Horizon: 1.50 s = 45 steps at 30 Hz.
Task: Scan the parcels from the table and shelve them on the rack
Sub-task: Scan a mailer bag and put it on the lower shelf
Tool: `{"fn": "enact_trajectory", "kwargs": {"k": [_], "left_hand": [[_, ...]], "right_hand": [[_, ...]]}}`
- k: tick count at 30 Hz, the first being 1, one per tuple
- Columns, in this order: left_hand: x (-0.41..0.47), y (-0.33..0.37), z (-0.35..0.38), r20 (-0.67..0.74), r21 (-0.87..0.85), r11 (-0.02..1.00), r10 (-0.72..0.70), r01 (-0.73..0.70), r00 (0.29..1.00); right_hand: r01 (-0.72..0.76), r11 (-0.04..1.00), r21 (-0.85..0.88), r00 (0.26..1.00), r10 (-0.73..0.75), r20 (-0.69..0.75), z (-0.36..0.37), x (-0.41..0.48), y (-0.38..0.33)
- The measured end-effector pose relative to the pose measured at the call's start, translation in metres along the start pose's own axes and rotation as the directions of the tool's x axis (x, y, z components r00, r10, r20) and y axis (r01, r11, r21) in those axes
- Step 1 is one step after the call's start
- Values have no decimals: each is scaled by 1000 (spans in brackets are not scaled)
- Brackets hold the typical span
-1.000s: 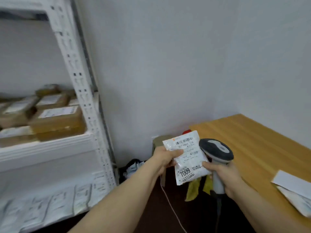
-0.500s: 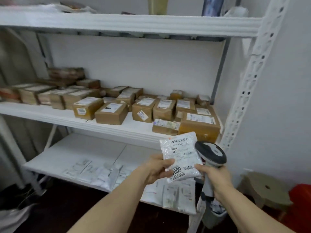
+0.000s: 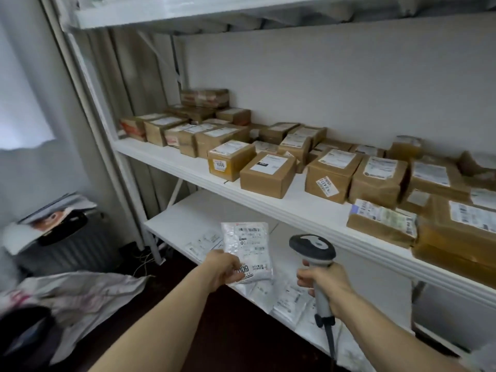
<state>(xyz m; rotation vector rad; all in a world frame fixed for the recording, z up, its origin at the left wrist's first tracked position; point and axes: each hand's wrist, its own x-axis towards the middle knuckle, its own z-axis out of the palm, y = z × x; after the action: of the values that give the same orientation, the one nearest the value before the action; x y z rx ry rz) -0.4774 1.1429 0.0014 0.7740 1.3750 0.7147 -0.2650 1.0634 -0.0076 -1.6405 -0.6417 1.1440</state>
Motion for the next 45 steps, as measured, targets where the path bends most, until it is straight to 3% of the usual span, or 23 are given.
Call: {"fn": "enact_trajectory", "kwargs": {"k": [5, 8, 12, 17, 22, 32, 39, 45], "left_hand": [[66, -8, -77, -205, 30, 999, -28, 35, 978], [115, -2, -124, -285, 34, 999, -24, 35, 958], [198, 15, -192, -364, 5, 1000, -12, 15, 931], [311, 41, -277, -366, 33, 998, -40, 56, 930], [404, 62, -327, -395, -47, 998, -50, 34, 917], [569, 30, -334, -382, -386, 919, -240, 82, 892], [656, -2, -312, -350, -443, 887, -302, 127, 887], [694, -20, -300, -286, -367, 902, -340, 226, 896]], "right_hand": [[-96, 972, -217, 972, 139, 192, 64, 40, 11], [-149, 944, -293, 950, 218, 221, 109, 70, 17], [-213, 926, -310, 941, 280, 188, 185, 112, 25], [-293, 924, -248, 941, 324, 98, 295, 165, 30], [-351, 919, -182, 930, 365, 49, 376, 216, 39], [-416, 908, -50, 909, 417, 14, 469, 327, 101], [-461, 885, -63, 886, 463, 23, 488, 388, 141], [-499, 862, -90, 864, 503, 25, 487, 415, 154]]}}
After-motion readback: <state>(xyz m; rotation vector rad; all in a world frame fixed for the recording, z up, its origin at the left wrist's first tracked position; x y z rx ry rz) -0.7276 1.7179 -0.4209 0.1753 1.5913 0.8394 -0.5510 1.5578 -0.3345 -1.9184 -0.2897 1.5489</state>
